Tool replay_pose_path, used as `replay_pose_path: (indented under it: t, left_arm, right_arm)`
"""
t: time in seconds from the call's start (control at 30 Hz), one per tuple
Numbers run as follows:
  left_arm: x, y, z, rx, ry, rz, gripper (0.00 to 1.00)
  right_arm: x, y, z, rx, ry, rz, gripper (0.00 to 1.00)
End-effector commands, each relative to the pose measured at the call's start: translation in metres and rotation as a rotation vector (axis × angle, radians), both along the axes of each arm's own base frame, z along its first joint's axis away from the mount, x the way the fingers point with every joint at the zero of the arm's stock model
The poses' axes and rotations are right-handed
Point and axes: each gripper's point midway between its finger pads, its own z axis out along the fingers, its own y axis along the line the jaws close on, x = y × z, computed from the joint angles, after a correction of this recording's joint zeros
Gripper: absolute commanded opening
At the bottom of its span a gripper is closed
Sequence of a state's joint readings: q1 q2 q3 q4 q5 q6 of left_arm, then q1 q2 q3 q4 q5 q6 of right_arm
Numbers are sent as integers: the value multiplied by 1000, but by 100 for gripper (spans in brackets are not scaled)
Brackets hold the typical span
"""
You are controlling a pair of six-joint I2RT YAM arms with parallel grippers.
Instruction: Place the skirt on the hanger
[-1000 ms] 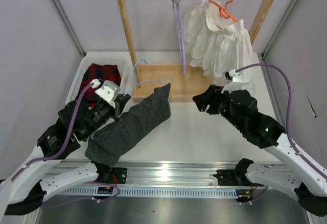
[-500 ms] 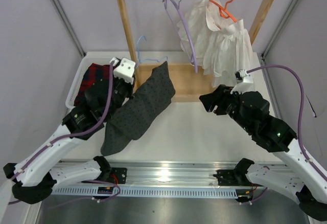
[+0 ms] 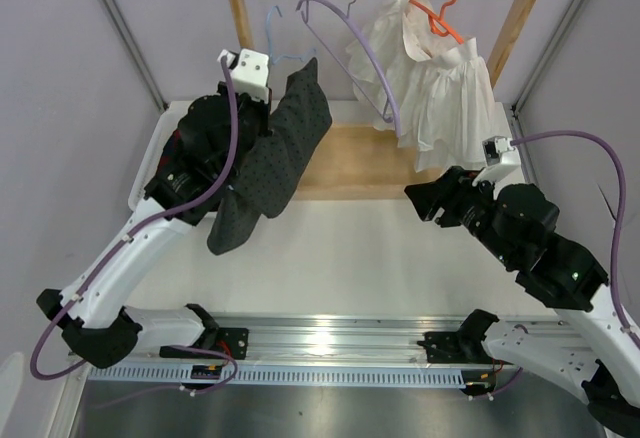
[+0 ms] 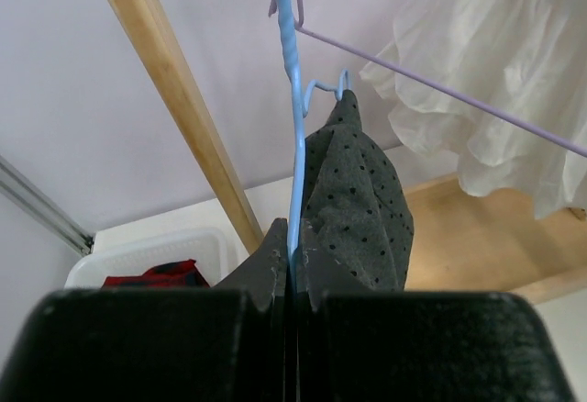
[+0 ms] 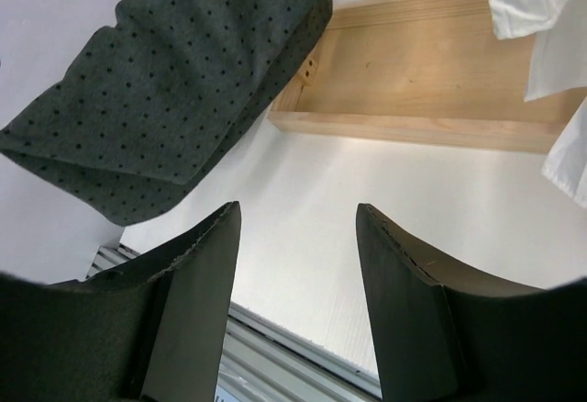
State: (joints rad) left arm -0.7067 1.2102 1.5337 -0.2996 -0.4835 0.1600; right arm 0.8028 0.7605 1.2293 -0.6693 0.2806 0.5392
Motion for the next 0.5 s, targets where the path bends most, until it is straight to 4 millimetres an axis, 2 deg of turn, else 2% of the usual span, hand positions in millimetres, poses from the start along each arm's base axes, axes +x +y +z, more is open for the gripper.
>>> replay_pose_path:
  t: [0.0,0.17,0.47]
  left_arm:
    - [5,9,61,-105,-148,13,0]
    - [18,10,75,-123,-198,22,0]
    - [26,26,94,-153,-276,85,0]
  right_arm:
    - [-3,-10,23,8,-55,-13,59]
    - [-5,-14,29,10,-74,-18,59]
    - [-7,-18,31,5,-87,-22,59]
